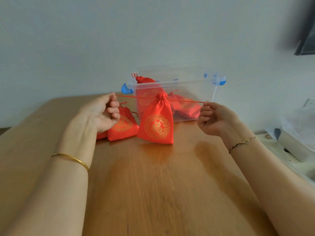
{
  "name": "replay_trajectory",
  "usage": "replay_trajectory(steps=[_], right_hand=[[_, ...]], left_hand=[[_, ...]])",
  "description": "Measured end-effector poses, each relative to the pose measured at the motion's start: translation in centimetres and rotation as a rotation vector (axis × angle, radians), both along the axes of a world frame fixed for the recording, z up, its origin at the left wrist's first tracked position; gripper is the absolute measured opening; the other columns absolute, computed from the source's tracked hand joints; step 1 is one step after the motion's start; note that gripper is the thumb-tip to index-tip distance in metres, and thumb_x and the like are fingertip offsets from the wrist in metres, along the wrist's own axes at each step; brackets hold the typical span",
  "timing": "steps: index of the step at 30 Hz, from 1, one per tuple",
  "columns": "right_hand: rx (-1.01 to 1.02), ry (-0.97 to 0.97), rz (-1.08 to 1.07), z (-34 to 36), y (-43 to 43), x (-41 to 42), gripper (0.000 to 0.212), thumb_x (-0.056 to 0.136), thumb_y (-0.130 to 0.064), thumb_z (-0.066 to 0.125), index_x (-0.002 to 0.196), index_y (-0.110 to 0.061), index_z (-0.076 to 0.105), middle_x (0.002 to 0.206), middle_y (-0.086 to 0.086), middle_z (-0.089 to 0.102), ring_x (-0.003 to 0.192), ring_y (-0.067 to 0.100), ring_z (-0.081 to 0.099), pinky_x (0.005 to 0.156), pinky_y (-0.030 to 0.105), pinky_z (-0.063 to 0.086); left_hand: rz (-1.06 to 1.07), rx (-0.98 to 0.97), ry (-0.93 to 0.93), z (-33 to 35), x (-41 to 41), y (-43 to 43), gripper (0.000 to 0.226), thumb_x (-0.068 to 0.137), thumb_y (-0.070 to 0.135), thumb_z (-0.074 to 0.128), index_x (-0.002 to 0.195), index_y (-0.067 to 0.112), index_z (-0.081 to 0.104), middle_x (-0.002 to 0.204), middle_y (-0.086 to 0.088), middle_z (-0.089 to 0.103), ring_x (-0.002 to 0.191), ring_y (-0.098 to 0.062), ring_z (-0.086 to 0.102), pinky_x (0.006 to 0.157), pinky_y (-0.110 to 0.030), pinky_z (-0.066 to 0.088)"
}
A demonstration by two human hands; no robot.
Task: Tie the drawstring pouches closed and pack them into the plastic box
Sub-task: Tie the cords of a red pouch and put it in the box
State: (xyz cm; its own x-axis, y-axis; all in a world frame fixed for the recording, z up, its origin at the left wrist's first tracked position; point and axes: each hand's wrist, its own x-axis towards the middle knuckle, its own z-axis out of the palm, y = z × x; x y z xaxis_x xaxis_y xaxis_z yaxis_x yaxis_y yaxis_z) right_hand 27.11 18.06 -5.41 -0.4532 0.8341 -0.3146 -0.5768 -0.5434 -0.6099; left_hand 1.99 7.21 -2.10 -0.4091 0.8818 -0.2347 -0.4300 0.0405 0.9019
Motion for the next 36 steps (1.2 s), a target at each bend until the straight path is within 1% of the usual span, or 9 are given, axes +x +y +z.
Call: replay_trajectory(steps=[3, 6, 9, 16, 23, 26, 29, 33, 36], right_hand=[[0.063, -0.020, -0.081, 0.3, -0.1, -0.3, 0.033, 0.095, -0.016, 0.038, 0.063, -0.019, 0.039, 0.035, -0.009, 0.034, 0.026, 0.003, 0.028, 0.032, 0.011, 0.019], [0.245, -0.115, -0.123, 1.0, -0.7, -0.4, 0.029, 0.096, -0.020, 0.041, 0.068, -0.018, 0.044, 0.040, -0.008, 0.038, 0.029, 0.004, 0.030, 0.033, 0.011, 0.024], [0.484, -0.253, -0.196, 2.4, -2.0, -1.0, 0.026, 0.095, -0.023, 0.048, 0.070, -0.016, 0.053, 0.051, -0.006, 0.044, 0.036, 0.005, 0.035, 0.038, 0.013, 0.029], [1.078, -0.591, -0.237, 7.1, -5.8, -3.3, 0.028, 0.092, -0.021, 0.053, 0.065, -0.019, 0.061, 0.062, -0.005, 0.050, 0.051, 0.005, 0.041, 0.050, 0.016, 0.034], [1.195, -0.574, -0.174, 8.3, -6.8, -4.9, 0.029, 0.093, -0.022, 0.052, 0.066, -0.018, 0.062, 0.061, -0.006, 0.054, 0.054, 0.001, 0.047, 0.053, 0.013, 0.038], [1.047, -0.541, -0.167, 7.6, -6.1, -4.9, 0.030, 0.097, -0.030, 0.043, 0.075, -0.018, 0.060, 0.070, -0.003, 0.055, 0.060, 0.008, 0.049, 0.053, 0.019, 0.039], [1.005, -0.643, -0.058, 5.7, -5.6, -4.8, 0.033, 0.099, -0.032, 0.038, 0.076, -0.018, 0.057, 0.074, -0.001, 0.058, 0.062, 0.011, 0.051, 0.059, 0.025, 0.040], [1.016, -0.545, 0.099, 3.9, -5.9, -4.9, 0.035, 0.099, -0.025, 0.038, 0.071, -0.016, 0.056, 0.063, -0.003, 0.057, 0.059, 0.011, 0.051, 0.059, 0.024, 0.042], [1.039, -0.493, -0.002, 3.7, -5.6, -4.8, 0.031, 0.096, -0.016, 0.044, 0.066, -0.012, 0.053, 0.063, 0.001, 0.051, 0.060, 0.013, 0.047, 0.058, 0.025, 0.038]], left_hand=[[-0.050, 0.116, -0.035, 0.3, 0.2, -0.1, 0.042, 0.094, 0.034, 0.045, 0.054, 0.024, 0.049, 0.052, 0.010, 0.044, 0.041, -0.003, 0.037, 0.048, -0.015, 0.031], [-0.109, 0.310, 0.000, 1.1, 1.2, -0.1, 0.039, 0.092, 0.037, 0.047, 0.055, 0.023, 0.051, 0.083, 0.005, 0.065, 0.076, -0.009, 0.064, 0.067, -0.022, 0.043], [-0.207, 0.460, 0.072, 2.1, 3.3, 0.0, 0.035, 0.093, 0.035, 0.043, 0.062, 0.022, 0.051, 0.095, 0.003, 0.070, 0.097, -0.012, 0.066, 0.081, -0.029, 0.042], [-0.267, 0.442, 0.451, 2.5, 6.6, -0.2, 0.013, 0.090, 0.011, 0.052, 0.096, 0.007, 0.062, 0.069, -0.001, 0.057, 0.060, -0.010, 0.056, 0.064, -0.022, 0.051], [-0.263, 0.406, 0.730, 2.9, 7.3, -0.5, 0.031, 0.078, 0.018, 0.067, 0.087, -0.011, 0.062, 0.051, -0.001, 0.050, 0.050, -0.013, 0.044, 0.055, -0.023, 0.042], [-0.236, 0.412, 0.639, 3.0, 7.4, -0.4, 0.011, 0.083, 0.010, 0.062, 0.079, 0.001, 0.065, 0.052, 0.000, 0.050, 0.045, -0.009, 0.044, 0.050, -0.019, 0.040], [-0.262, 0.419, 0.515, 3.1, 7.2, -0.3, 0.011, 0.086, 0.009, 0.056, 0.083, 0.003, 0.066, 0.055, 0.003, 0.052, 0.045, -0.005, 0.044, 0.048, -0.015, 0.042], [-0.291, 0.417, 0.461, 3.1, 7.3, -0.3, 0.014, 0.088, 0.008, 0.054, 0.082, 0.005, 0.065, 0.056, 0.005, 0.054, 0.046, -0.003, 0.045, 0.050, -0.014, 0.043], [-0.273, 0.408, 0.450, 3.0, 7.4, -0.3, 0.013, 0.089, 0.007, 0.054, 0.084, 0.007, 0.065, 0.057, 0.004, 0.057, 0.047, -0.004, 0.047, 0.048, -0.014, 0.043]])
